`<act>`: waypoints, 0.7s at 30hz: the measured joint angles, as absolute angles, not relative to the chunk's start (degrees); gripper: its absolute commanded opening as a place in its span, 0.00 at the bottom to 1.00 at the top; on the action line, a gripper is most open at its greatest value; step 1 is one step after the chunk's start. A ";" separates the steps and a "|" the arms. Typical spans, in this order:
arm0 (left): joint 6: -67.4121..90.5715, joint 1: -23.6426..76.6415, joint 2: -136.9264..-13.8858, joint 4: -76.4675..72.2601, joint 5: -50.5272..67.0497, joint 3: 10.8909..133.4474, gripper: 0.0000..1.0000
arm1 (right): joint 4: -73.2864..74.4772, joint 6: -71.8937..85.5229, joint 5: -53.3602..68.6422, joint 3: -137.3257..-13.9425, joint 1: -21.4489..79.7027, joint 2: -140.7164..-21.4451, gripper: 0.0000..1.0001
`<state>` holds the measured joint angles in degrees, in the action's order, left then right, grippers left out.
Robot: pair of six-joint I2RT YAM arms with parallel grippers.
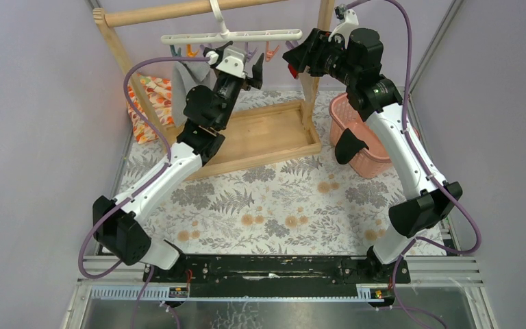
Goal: Clip the socks to the hanger
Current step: Open the clamp at the hanger.
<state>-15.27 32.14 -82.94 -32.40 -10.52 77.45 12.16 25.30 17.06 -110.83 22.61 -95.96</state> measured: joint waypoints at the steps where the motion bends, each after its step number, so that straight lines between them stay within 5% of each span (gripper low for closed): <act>1: -15.79 32.14 -83.61 -31.46 -10.48 78.46 0.86 | 12.19 25.30 17.04 -110.83 22.61 -95.96 0.66; 21: -18.76 29.78 -87.07 -23.70 -8.73 82.83 0.81 | 12.14 25.30 17.08 -110.80 22.61 -95.96 0.65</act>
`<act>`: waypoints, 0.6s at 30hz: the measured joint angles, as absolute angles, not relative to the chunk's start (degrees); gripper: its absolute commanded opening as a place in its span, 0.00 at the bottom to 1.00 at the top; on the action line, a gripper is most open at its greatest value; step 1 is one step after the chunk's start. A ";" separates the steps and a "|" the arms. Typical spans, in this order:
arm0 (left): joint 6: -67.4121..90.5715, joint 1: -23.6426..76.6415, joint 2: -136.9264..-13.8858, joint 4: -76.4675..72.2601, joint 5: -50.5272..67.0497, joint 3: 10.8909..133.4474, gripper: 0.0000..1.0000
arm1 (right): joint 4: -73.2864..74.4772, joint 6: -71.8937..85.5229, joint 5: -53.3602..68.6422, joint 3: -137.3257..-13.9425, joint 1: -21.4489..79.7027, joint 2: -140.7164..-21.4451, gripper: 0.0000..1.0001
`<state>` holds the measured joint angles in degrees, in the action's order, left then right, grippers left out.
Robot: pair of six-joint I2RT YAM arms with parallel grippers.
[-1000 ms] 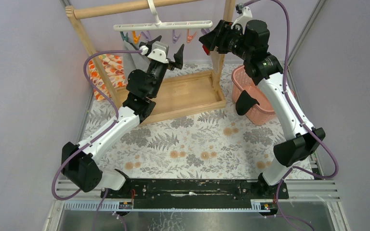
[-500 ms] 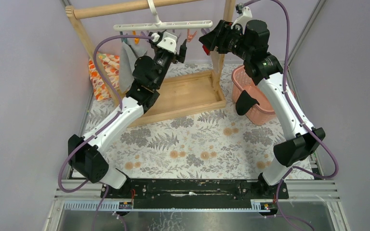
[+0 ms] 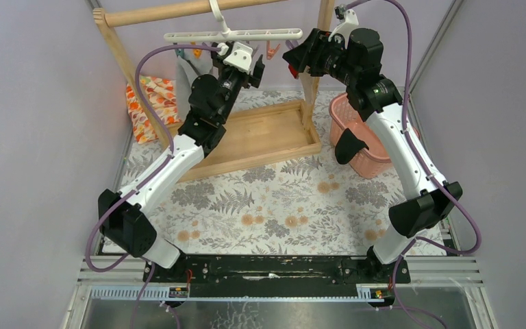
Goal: Clip the socks to the hanger
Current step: Open the clamp at the hanger.
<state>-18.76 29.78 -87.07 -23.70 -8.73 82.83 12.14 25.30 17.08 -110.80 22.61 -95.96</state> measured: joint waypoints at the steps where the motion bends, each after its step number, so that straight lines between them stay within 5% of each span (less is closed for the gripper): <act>1: -18.76 29.78 -87.22 -23.62 -8.71 83.02 0.80 | 12.14 25.32 17.08 -110.78 22.61 -95.96 0.65; 12: -18.61 29.78 -88.44 -23.16 -7.92 84.51 0.70 | 11.97 25.30 17.06 -109.01 22.48 -95.96 0.66; 18: -17.65 29.71 -88.38 -23.49 -7.25 84.51 0.32 | 11.53 25.34 17.08 -107.59 22.37 -95.96 0.65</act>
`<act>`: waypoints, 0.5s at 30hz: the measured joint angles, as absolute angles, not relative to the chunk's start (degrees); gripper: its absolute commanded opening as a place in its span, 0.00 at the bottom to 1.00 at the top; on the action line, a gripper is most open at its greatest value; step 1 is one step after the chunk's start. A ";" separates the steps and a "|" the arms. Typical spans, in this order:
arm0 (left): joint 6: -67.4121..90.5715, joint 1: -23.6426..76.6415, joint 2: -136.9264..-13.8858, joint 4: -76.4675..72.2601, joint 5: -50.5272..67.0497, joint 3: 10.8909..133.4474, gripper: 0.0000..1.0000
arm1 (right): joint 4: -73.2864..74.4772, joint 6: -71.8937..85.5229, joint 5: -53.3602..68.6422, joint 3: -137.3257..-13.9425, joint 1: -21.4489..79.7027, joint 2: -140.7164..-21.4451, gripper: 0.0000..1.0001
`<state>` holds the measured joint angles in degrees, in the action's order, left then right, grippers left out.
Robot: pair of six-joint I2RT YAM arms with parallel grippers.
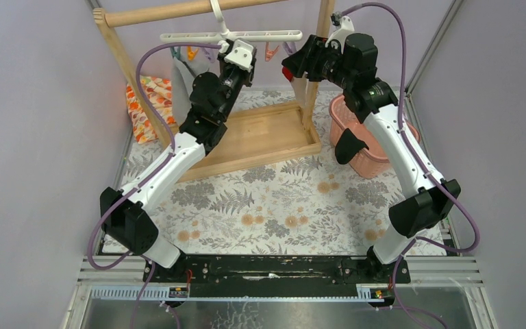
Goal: Clip the socks to the hanger
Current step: Open the clamp at the hanger.
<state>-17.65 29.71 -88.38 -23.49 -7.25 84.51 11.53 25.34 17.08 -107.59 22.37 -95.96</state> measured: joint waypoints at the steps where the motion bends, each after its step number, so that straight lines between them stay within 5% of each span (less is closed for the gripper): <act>1: -17.34 29.67 -88.33 -23.51 -7.07 84.51 0.28 | 11.29 25.36 17.10 -107.35 22.37 -95.96 0.65; 5: -16.29 29.10 -88.09 -22.96 -6.48 84.84 0.00 | 10.87 25.58 17.23 -106.76 22.37 -95.96 0.65; 15: -5.89 28.71 -88.09 -9.34 -5.45 92.29 0.00 | 9.74 25.98 17.72 -103.11 22.35 -94.06 0.67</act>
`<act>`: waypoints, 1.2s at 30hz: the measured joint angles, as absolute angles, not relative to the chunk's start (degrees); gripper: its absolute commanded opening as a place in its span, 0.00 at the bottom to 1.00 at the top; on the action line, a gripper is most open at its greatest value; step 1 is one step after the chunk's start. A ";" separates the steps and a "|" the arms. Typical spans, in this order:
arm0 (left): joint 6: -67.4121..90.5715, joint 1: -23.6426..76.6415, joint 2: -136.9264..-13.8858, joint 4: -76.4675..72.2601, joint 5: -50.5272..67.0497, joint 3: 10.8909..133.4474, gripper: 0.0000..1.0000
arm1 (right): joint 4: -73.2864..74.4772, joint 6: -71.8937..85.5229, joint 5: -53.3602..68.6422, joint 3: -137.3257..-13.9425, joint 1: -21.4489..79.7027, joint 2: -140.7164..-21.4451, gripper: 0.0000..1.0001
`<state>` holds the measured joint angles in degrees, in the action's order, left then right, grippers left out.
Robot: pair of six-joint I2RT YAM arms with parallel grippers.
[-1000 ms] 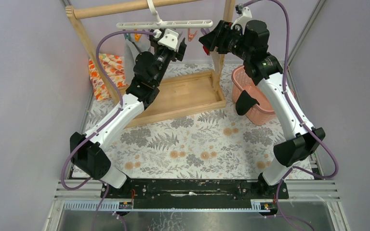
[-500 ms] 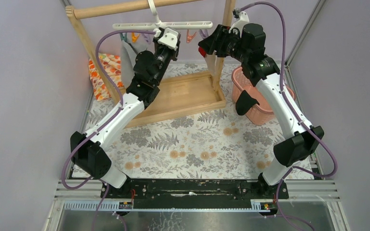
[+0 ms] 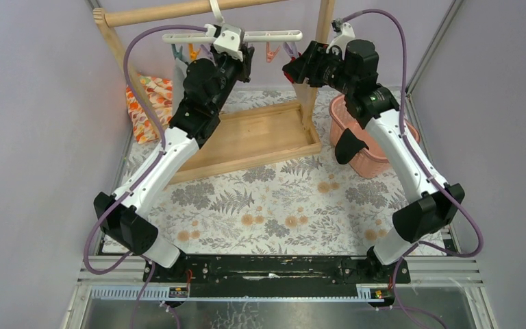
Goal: Clip the socks to the hanger
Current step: Open the clamp at the hanger.
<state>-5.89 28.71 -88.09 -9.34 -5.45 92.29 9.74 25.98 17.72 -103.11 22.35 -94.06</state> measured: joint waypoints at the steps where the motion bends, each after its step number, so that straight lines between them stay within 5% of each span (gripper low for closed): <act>1: -5.39 28.69 -88.09 -8.84 -5.39 92.64 0.00 | 9.76 25.96 17.76 -102.37 22.35 -93.19 0.67; 19: 13.28 28.23 -89.14 7.14 -0.84 104.36 0.00 | 12.97 21.65 17.61 -90.61 21.15 -76.77 0.73; 24: 14.06 28.05 -90.13 7.25 -0.86 104.97 0.00 | 14.94 20.53 15.94 -85.73 20.95 -75.64 0.94; 30: 14.98 27.59 -92.90 7.90 -0.73 107.81 0.00 | 20.34 19.03 6.87 -80.68 18.74 -73.91 0.85; 36: 15.14 27.20 -94.83 9.54 -0.58 110.06 0.00 | 25.56 19.81 0.56 -80.77 11.27 -75.48 0.85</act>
